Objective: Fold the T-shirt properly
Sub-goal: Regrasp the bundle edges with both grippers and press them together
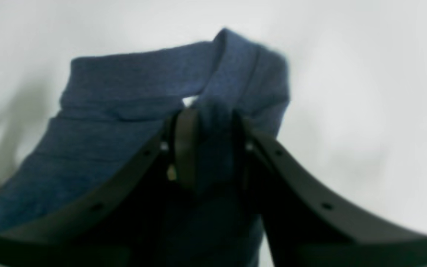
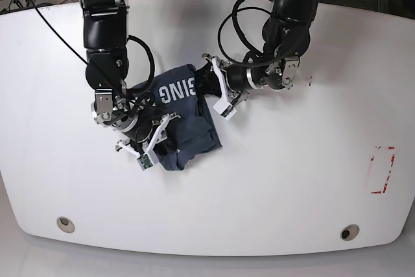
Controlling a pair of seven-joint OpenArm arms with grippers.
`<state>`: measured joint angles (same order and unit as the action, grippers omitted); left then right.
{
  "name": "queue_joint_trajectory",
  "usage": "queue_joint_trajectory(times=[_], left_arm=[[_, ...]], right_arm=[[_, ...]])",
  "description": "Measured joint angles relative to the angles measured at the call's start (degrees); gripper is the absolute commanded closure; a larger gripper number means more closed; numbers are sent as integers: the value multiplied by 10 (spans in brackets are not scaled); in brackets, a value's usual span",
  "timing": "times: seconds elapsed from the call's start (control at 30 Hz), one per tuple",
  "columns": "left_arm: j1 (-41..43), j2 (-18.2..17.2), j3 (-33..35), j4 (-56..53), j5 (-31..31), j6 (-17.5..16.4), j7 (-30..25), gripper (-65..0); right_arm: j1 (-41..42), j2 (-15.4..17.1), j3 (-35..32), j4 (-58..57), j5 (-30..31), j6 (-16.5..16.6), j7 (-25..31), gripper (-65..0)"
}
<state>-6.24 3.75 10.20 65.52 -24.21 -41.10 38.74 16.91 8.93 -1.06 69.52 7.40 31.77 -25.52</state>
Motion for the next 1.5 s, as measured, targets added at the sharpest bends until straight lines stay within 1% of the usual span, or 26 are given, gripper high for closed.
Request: queue_joint_trajectory(times=[0.3, 0.47, 0.53, 0.57, 0.63, 0.7, 0.83, 0.93, 1.07, 1.1, 1.13, 1.17, 1.2, 1.3, 1.33, 1.5], left_arm=[[-10, 0, 0, -24, -6, -8, -8, -167], [-10, 0, 0, -24, -6, -8, -8, -167], [-10, 1, 0, -24, -6, -8, -8, -167], [-10, 1, 0, -24, -6, -8, -9, -167], [-10, 1, 0, -19, -5, -8, -6, -167], [-7, 1, 1, -9, 2, -7, -3, -167], [-1, 0, 0, 25, 15, -1, 24, -167], [2, -1, 0, 48, 23, 0, 52, -167], [5, -1, 1, 87, 43, 8, 86, -167], [6, -2, 1, 92, 47, 8, 89, -167], [7, -3, 1, 104, 53, 11, 98, -167], [7, -4, 0, 110, 54, 11, 100, -167], [9, -5, -1, 120, 56, 12, 102, -167], [10, -6, -3, 152, 61, 12, 112, -167], [9, -6, -3, 161, 60, 12, 111, -167], [9, -5, -3, 212, 54, 12, 106, -167]], right_arm=[[4, 5, -1, -24, 2, 0, 19, -144], [7, 4, -1, -73, 1, -2, 87, -144], [16, 5, -1, -105, 3, -2, 112, -144], [21, 4, -1, -122, 0, -2, 116, -143], [32, 5, -1, -158, 4, -2, 146, -143], [41, 5, 0, -180, 4, -2, 162, -143], [46, 6, -1, -185, 3, -2, 160, -143], [42, 6, 0, -158, 2, -3, 143, -144], [28, 6, 0, -88, -1, -3, 81, -143], [26, 6, 0, -71, 1, -3, 76, -143], [23, 6, 0, -54, -2, -4, 54, -143], [22, 6, 0, -38, 1, -2, 50, -143], [19, 6, 0, -21, -1, -4, 28, -143], [12, 6, 0, 34, -1, -4, -5, -143], [9, 6, 0, 51, 3, -3, -7, -143], [-10, 6, 0, 136, 3, -3, -69, -141]])
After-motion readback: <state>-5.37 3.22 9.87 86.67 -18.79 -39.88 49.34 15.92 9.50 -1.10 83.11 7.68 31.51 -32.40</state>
